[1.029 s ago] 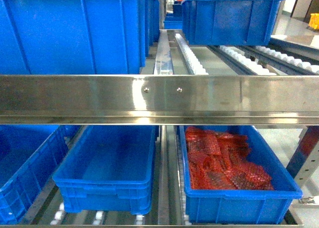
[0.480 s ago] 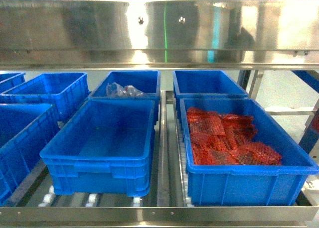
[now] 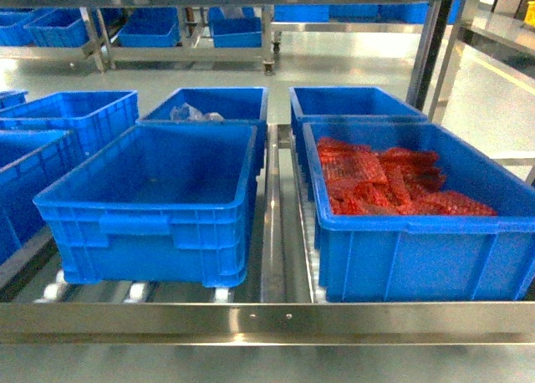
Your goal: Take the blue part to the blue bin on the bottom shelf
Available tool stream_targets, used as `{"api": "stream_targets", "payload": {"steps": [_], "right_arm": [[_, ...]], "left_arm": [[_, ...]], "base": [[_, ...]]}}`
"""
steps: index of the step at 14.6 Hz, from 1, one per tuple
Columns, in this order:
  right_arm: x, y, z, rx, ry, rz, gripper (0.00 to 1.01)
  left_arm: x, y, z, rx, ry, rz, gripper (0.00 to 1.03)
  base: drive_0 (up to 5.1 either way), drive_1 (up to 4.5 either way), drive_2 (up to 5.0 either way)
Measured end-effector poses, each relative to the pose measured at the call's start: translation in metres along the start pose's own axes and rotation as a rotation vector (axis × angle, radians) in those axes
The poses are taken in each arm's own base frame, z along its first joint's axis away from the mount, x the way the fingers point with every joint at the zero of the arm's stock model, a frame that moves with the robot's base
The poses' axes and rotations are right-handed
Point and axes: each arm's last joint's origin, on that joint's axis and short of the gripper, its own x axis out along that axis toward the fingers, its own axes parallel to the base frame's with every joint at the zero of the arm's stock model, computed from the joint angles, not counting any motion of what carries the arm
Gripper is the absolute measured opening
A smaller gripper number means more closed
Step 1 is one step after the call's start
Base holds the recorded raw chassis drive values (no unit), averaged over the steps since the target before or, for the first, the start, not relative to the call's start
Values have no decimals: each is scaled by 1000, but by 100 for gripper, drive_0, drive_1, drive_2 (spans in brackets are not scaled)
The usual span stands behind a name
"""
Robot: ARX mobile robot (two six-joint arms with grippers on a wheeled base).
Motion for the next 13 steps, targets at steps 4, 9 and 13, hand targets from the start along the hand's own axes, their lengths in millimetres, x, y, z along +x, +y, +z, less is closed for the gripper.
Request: {"api": "stream_targets", "payload": {"steps": [4,9,13], "right_arm": [[0,0,0,1,0,-1,98],[0,0,0,0,0,0,98],[0,0,0,1,3,-1,98]], "left_arm": [[0,0,0,-1,-1,0,43],[0,0,0,0,0,0,43],[0,0,-1,4,3,-1,43]], "base": [[0,0,0],[0,0,0],[0,0,0]]}}
